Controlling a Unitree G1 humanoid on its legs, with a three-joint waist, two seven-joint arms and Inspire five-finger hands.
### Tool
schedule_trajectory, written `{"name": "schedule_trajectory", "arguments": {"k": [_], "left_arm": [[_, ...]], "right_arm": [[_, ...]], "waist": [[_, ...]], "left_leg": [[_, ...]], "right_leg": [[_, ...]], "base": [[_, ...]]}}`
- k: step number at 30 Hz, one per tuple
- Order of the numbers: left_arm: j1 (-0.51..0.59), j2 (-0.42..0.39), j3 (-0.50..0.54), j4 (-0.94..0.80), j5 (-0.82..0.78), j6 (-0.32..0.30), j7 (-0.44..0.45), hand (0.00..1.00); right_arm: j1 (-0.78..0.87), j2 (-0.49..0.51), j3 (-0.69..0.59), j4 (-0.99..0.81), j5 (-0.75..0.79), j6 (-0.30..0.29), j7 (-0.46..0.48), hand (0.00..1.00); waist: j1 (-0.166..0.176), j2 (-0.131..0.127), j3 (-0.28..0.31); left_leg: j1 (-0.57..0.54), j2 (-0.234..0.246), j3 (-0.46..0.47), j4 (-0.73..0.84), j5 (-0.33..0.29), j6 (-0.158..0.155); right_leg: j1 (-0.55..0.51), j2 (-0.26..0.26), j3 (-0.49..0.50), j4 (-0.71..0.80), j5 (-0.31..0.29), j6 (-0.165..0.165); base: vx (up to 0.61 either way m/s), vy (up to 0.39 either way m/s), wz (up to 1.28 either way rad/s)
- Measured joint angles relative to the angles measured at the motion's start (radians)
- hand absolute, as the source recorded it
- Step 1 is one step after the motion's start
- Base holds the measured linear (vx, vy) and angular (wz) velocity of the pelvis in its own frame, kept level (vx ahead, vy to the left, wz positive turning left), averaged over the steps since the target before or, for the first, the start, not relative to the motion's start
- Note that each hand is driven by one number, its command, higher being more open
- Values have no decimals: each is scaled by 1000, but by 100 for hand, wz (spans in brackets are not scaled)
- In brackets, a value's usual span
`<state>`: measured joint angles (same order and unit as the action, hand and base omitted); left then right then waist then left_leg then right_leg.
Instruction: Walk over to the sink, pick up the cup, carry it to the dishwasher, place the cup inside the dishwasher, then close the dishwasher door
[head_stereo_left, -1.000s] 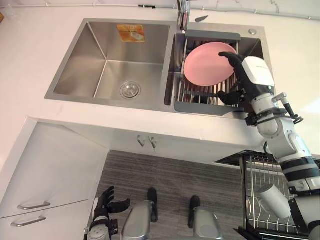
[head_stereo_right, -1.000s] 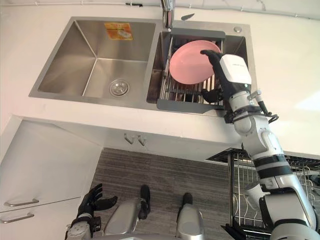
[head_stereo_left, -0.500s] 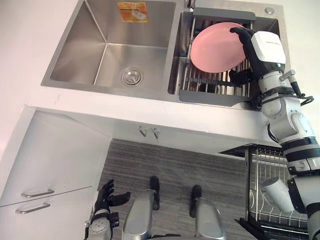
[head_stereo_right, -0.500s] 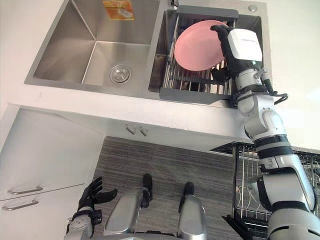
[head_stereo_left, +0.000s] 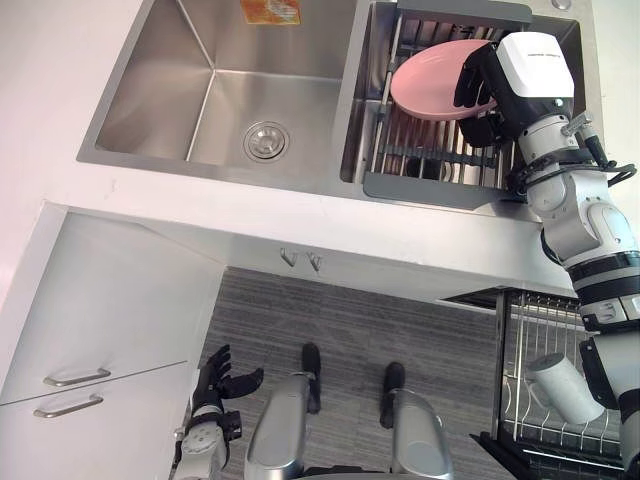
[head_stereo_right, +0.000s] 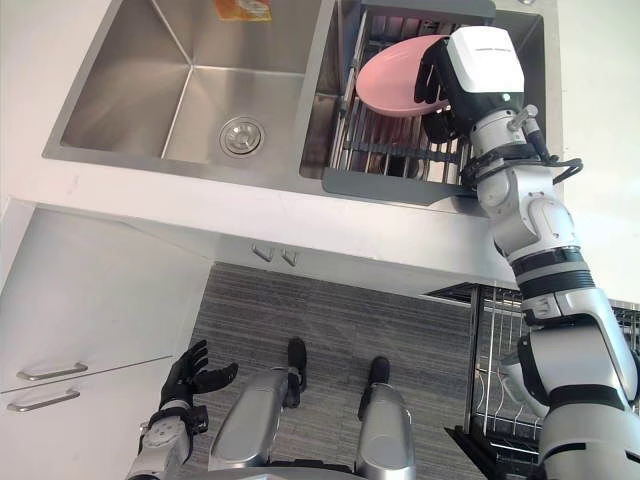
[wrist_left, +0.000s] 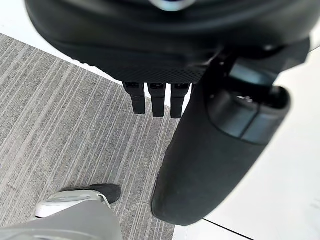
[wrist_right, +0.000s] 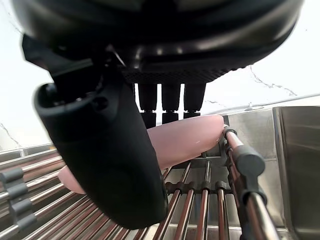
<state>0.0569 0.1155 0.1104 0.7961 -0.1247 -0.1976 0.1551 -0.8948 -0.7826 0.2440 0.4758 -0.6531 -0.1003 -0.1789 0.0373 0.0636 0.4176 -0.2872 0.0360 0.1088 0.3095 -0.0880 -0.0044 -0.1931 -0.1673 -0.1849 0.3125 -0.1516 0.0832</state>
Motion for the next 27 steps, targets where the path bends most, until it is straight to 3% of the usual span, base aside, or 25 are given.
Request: {"name": "schedule_trajectory", "arguments": {"k": [13,18,20,25,27], "left_arm": [[0,-6,-1,0,7,1,-2,90],[2,-4,-3,8,8,4,-8,90],[3,0,-4,39,20,7,-10,90],[8,17,-4,41,47,12,-15,90],[29,21,-3,43,47,16,-16,90]], "right_arm": [[167,-39,-1,-283,-88,-34,-37,30],[256,-47,-4,-378,-119,-66,-43,30],[352,-47,-29,-431,-126,-88,-43,30],[487,-46,-138,-542,-127,-107,-51,30],[574,-19,-224,-613,-126,-112,-66,30]], "waist": [[-11,-11,0],[-25,-48,-11],[-29,-77,-28],[-35,-101,-48],[-51,-102,-81]], "left_leg": [[49,1,18,-32,5,-2],[81,7,35,-51,9,-6],[117,8,44,-67,8,-7],[138,12,70,-78,8,-7],[157,13,80,-87,7,-9]], "right_leg": [[29,-2,17,-11,2,-1],[44,2,31,-15,2,-1],[70,5,44,-24,2,-1],[74,8,66,-24,5,1],[91,11,73,-44,12,3]], "base": [[6,0,-4],[-5,-13,-10],[4,-15,-18],[-14,0,-13],[8,1,-15]]}}
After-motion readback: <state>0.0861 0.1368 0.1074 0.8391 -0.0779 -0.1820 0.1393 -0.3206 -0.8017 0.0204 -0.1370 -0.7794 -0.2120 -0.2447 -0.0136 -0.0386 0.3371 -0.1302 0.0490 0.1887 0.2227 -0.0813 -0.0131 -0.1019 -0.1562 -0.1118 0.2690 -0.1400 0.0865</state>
